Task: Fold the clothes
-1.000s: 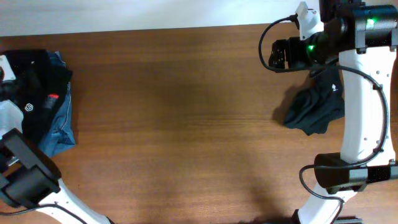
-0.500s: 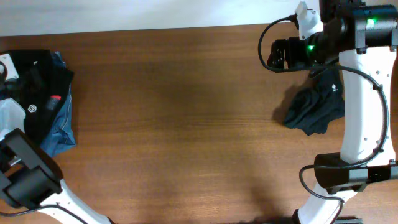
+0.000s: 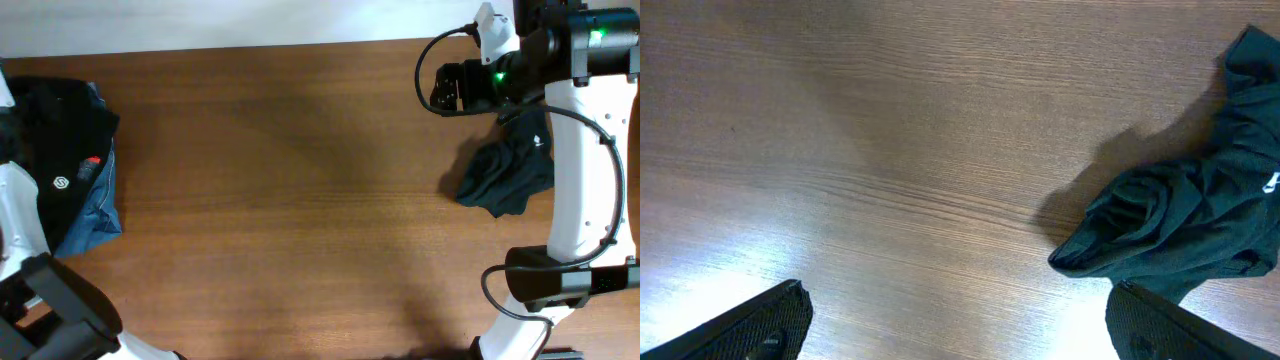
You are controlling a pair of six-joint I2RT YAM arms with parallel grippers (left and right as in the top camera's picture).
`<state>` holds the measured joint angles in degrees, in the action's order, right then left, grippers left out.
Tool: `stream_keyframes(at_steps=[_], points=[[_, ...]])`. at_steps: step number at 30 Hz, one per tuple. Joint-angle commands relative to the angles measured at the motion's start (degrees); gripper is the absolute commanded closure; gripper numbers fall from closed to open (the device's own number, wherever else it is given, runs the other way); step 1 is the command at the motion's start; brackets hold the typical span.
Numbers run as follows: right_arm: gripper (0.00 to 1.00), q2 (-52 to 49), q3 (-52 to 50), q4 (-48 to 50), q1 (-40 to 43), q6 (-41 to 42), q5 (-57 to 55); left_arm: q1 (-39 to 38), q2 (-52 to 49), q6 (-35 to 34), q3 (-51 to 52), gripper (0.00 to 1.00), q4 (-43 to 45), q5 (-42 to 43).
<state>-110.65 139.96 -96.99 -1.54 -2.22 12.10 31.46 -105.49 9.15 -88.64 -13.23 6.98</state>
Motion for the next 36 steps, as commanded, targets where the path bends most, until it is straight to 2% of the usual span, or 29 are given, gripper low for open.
stream_keyframes(at_steps=[1,5,11,17,22,26,36], points=[[0.01,-0.1,-0.3,-0.2,0.0,-0.4,0.8,0.1,1.4,-0.7,0.3,0.01,-0.1,-1.5],[0.01,-0.1,-0.3,0.2,0.0,-0.4,0.8,0.1,5.6,-2.1,-0.4,0.01,-1.3,-1.4],[0.01,1.7,1.0,1.5,0.0,-2.1,-1.3,-1.1,19.0,-5.5,-1.0,0.01,-11.5,2.6],[0.01,8.8,8.7,1.2,0.0,-2.1,-7.1,-7.8,28.3,-6.4,-1.0,0.01,-17.9,5.1],[0.01,15.3,9.4,0.2,0.0,-2.1,-10.8,-13.0,29.0,-6.6,-1.0,0.01,-25.1,6.1],[0.01,16.3,9.4,-0.3,0.0,-2.0,-12.2,-13.4,29.0,-6.6,-1.0,0.01,-29.8,6.1],[0.01,15.8,9.2,-0.3,0.0,-2.1,-12.2,-13.4,29.0,-6.6,-1.0,0.01,-31.5,6.1]])
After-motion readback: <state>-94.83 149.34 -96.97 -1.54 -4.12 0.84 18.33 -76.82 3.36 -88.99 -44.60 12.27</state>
